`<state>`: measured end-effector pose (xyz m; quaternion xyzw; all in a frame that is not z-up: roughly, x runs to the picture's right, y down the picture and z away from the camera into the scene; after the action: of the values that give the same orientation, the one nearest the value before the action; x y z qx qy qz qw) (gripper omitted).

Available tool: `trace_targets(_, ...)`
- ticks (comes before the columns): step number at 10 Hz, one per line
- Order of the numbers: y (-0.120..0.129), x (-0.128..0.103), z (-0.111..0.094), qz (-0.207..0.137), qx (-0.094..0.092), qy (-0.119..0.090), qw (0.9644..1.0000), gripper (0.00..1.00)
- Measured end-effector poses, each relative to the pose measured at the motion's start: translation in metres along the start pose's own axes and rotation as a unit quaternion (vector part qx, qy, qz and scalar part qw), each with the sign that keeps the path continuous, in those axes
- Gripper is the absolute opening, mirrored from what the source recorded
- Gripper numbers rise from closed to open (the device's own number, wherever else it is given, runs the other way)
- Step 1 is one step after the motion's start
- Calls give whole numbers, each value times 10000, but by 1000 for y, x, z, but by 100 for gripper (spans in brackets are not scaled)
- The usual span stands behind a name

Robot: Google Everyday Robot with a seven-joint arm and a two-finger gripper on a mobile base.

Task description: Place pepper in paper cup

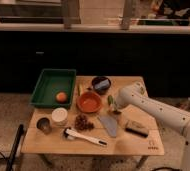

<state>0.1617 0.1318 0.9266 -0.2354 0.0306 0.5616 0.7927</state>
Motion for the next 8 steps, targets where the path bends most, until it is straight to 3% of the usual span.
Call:
trace_targets(2,-5,2,-5,-82,-98,-30,9999,0)
trace_targets(4,-7,3,-15,-358,-360,-126,9986,0)
trace_targets(7,-2,-1,-40,-833,-698,-329,9935,0)
trace_targets(8,4,-3,-48,-1041,-819,-413,9903,0)
